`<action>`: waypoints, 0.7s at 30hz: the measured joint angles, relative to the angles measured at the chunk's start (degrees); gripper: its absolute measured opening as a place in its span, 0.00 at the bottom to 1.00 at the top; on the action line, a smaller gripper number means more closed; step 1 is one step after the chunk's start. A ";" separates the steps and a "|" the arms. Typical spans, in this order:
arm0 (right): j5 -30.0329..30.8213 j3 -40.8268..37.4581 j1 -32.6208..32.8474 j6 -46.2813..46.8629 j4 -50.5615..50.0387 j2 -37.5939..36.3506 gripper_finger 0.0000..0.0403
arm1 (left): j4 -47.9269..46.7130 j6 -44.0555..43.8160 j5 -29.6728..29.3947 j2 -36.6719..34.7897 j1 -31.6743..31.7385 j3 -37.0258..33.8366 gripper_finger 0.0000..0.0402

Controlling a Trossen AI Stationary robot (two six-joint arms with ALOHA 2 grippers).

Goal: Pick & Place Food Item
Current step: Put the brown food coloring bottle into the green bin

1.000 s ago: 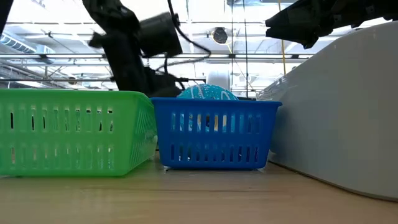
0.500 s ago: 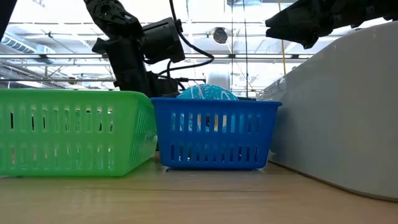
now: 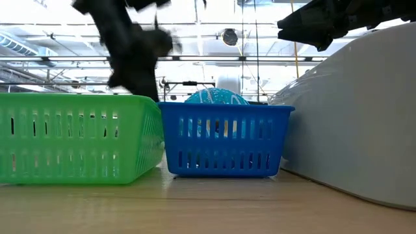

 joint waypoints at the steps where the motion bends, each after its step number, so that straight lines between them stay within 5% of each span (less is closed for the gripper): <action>1: 0.00 0.00 0.00 0.00 0.00 0.00 0.45 | 0.61 0.00 0.84 -1.71 -1.31 0.01 0.19; 7: 0.00 0.00 0.00 0.00 0.06 0.00 0.45 | 2.72 -1.10 5.06 -6.09 -11.36 0.15 0.17; 13: 0.01 0.00 0.00 0.00 0.06 0.00 0.45 | 3.28 -0.61 2.47 -1.99 -20.33 0.14 0.17; 21: 0.00 0.00 0.00 0.00 0.06 0.00 0.45 | 7.23 -0.57 0.21 7.03 -21.27 0.13 0.19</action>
